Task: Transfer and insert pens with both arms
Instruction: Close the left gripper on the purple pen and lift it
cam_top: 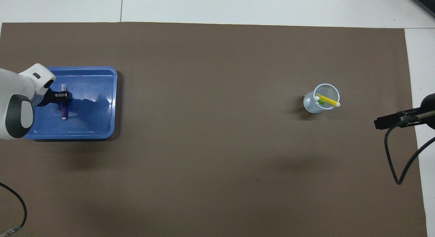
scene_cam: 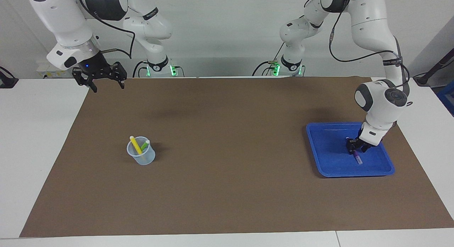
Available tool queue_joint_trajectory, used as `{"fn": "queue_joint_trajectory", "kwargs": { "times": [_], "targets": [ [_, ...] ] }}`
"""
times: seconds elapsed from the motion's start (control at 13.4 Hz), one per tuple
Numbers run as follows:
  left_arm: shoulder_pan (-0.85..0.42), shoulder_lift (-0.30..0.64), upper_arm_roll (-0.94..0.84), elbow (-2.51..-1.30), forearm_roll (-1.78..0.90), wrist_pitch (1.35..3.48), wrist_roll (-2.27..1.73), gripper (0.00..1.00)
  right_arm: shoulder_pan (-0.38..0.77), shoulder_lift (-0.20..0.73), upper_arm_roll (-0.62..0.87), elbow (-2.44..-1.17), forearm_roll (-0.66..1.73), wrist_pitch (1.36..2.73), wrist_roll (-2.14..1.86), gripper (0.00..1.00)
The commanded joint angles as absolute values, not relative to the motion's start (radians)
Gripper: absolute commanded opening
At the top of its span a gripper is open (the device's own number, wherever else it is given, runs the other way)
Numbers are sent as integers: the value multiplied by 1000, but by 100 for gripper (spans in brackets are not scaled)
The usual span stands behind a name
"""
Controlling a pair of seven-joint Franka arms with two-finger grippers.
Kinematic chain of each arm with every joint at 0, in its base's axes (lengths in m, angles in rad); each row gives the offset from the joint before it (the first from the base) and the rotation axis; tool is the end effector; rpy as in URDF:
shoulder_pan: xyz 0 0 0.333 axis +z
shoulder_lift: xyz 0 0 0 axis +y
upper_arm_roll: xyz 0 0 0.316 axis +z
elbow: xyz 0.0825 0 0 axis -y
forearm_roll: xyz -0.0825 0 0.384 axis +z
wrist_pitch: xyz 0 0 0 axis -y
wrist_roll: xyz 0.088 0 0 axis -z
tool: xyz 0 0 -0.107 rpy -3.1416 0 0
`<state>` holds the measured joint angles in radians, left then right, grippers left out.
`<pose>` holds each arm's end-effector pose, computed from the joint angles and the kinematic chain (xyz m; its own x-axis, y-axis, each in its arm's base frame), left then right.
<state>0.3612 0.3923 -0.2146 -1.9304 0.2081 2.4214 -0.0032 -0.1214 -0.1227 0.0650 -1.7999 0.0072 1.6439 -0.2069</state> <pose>0.6243 0.1004 0.2989 0.9941 0.0171 0.1073 0.0249 -0.9971 -0.0715 0.5176 -0.0267 0.5880 0.9883 0.1487 -0.0330 0.1486 -0.9889 -0.0061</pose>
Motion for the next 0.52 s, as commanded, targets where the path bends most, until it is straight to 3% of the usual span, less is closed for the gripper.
{"fn": "queue_joint_trajectory", "kwargs": {
  "times": [0.0, 0.15, 0.22, 0.45],
  "targets": [
    [359, 374, -207, -1956, 201, 2390, 6, 40, -123, -149, 69, -1830, -11, 1667, -193, 100],
    [354, 370, -207, -1957, 199, 2390, 5, 40, -123, -149, 69, -1832, -12, 1664, -190, 100],
    [354, 371, -207, -1957, 201, 2390, 5, 34, -123, -149, 69, -1832, -12, 1660, -190, 100],
    [353, 371, -209, -1957, 199, 2391, 2, 0, -121, -149, 71, -1824, -12, 1652, -192, 100]
  ]
}}
